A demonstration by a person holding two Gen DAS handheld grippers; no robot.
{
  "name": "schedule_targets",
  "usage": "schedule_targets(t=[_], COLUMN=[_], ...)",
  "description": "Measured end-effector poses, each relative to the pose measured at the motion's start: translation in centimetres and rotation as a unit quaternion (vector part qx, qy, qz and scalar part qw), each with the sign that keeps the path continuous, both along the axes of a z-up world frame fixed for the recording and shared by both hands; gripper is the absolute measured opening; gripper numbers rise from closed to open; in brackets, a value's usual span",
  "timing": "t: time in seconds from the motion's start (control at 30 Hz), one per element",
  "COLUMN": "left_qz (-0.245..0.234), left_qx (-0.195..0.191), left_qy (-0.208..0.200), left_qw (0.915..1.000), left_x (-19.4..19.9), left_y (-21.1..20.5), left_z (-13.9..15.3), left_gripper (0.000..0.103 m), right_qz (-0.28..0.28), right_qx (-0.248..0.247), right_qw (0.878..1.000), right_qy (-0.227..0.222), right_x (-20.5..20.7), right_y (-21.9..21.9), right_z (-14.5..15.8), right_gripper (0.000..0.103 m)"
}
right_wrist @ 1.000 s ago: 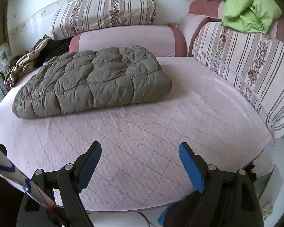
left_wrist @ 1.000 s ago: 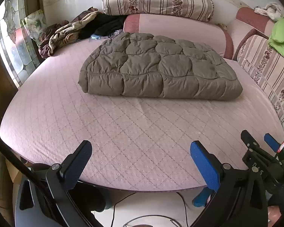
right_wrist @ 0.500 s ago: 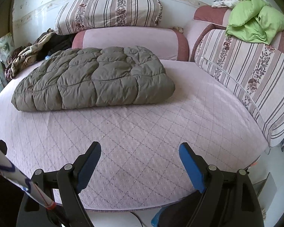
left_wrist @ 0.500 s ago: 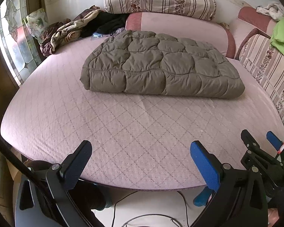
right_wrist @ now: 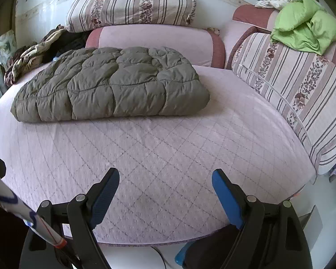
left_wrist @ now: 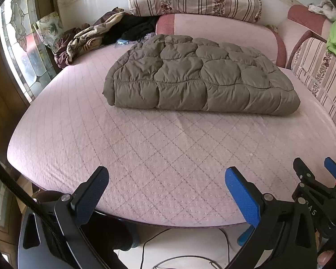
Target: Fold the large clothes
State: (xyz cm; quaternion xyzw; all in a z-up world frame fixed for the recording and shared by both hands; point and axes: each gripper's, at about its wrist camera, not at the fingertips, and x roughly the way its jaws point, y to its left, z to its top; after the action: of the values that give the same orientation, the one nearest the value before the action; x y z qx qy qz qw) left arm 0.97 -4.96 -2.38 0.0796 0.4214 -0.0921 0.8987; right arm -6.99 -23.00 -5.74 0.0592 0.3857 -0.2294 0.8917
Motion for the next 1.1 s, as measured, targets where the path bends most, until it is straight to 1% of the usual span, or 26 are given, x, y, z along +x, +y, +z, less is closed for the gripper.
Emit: schedule_targets(t=[0.3, 0.5, 0.73, 1.1], left_qz=[0.009, 0.006, 0.004, 0.006], left_qx=[0.012, 0.011, 0.004, -0.001], left_qy=[-0.002, 0.003, 0.022, 0.033], left_qw=[0.9999, 0.9999, 0.9997, 0.9994], left_x=[0.0, 0.1, 0.6, 0.8], left_y=[0.0, 0.0, 0.2, 0.4], left_z=[-0.4, -0.7, -1.3, -2.0], left_gripper=[0.103, 0.103, 0.103, 0.103], right_qz=[0.009, 0.010, 0.014, 0.016], right_qx=[-0.006, -0.008, -0.011, -0.010], right_qw=[1.000, 1.000, 1.000, 1.000], right_qy=[0.008, 0.009, 0.010, 0.015], right_x=[0.3, 0.4, 0.5, 0.7], right_y=[0.7, 1.0, 1.5, 1.8], right_z=[-0.4, -0.5, -0.5, -0.7], right_gripper=[0.088, 0.088, 0.088, 0.088])
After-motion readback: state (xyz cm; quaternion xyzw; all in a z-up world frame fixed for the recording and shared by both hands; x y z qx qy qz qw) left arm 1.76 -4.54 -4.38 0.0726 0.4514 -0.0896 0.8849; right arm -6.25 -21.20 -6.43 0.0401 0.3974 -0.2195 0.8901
